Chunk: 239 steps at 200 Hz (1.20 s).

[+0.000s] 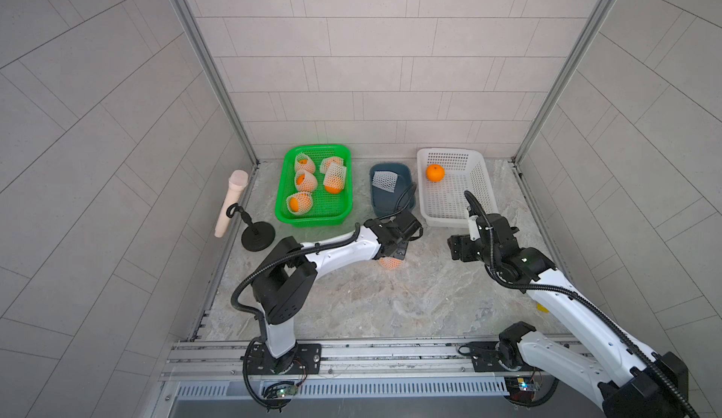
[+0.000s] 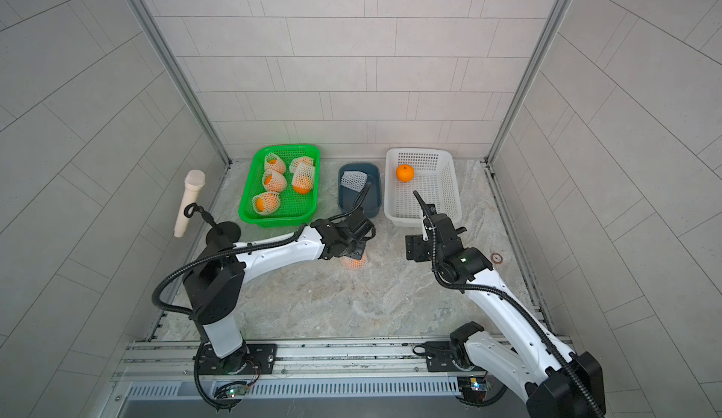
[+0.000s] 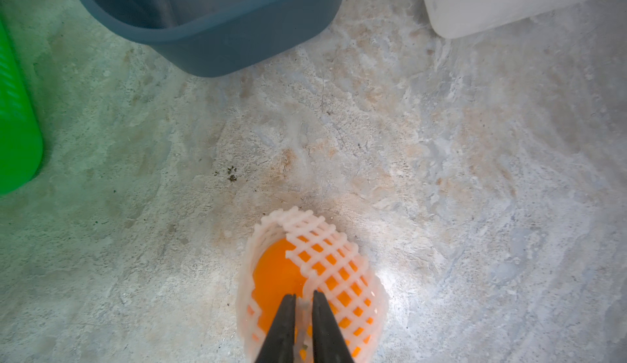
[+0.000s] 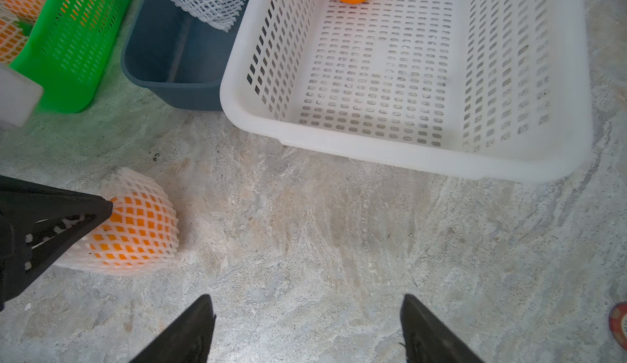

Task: Remove foam nets from oranges
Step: Remove the foam net from the orange.

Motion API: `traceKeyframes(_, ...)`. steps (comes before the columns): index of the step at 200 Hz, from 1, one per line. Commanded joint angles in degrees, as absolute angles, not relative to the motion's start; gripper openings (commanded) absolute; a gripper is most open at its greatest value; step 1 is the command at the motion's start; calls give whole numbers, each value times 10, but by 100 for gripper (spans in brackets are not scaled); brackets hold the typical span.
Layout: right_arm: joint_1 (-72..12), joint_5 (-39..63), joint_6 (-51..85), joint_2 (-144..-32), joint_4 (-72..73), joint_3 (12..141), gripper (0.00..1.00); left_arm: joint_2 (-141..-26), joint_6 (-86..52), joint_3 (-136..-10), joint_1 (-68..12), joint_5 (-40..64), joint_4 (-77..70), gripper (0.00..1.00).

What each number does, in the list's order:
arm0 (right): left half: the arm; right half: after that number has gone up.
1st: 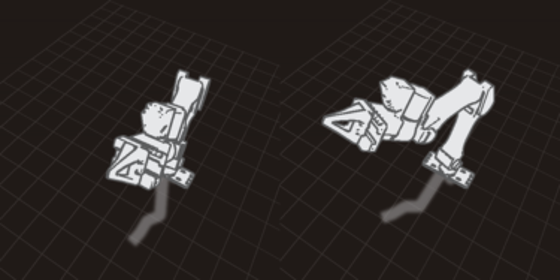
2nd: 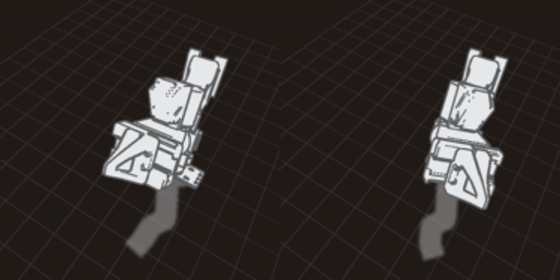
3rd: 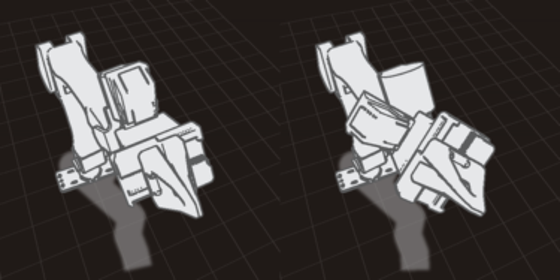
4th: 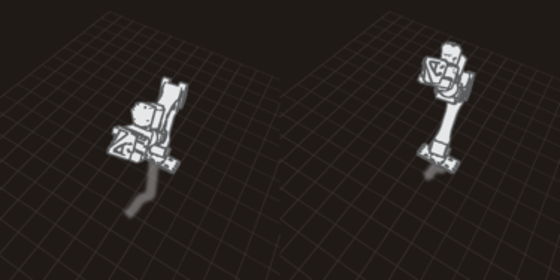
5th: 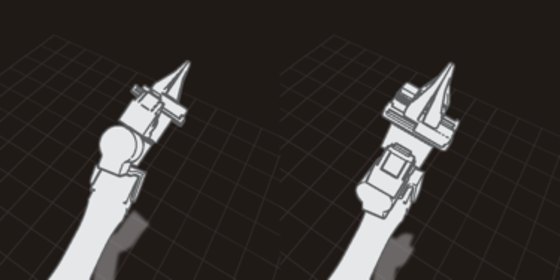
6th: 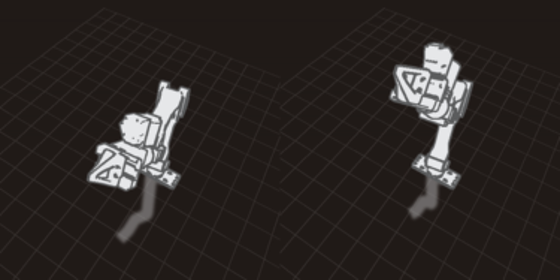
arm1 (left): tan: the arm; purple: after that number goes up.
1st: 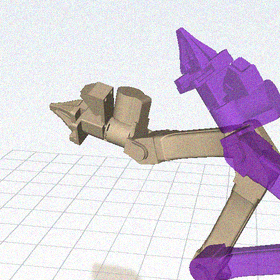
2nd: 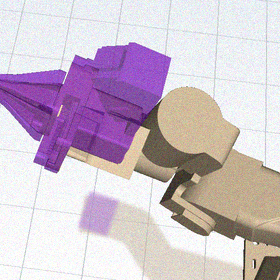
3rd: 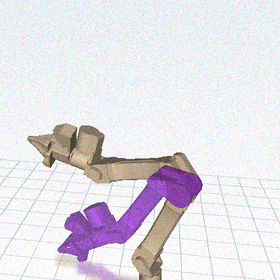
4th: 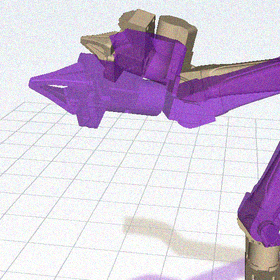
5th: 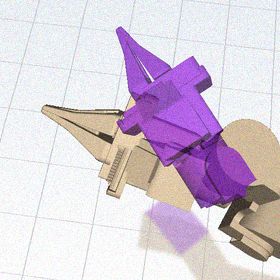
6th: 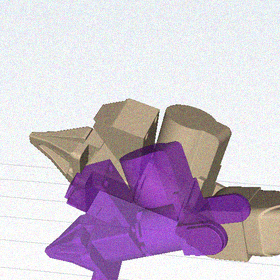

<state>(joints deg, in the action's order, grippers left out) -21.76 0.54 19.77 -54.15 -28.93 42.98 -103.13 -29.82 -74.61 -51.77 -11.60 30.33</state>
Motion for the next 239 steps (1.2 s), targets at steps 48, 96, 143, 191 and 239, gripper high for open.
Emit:
traceKeyframes(48, -220, -6, 206, -536, -294, 422, 87, -1004, -297, -749, -517, -140, 322, 30)
traceKeyframes(96, -220, -7, 205, -534, -294, 422, 87, -1011, -299, -753, -517, -134, 327, 56)
traceKeyframes(143, -220, -8, 207, -529, -296, 421, 87, -1004, -300, -746, -518, -114, 322, 52)
traceKeyframes(191, -220, -6, 208, -526, -296, 419, 87, -975, -302, -725, -523, -101, 313, 52)
traceKeyframes(239, -220, -7, 209, -516, -300, 416, 87, -965, -302, -721, -533, -102, 312, 55)
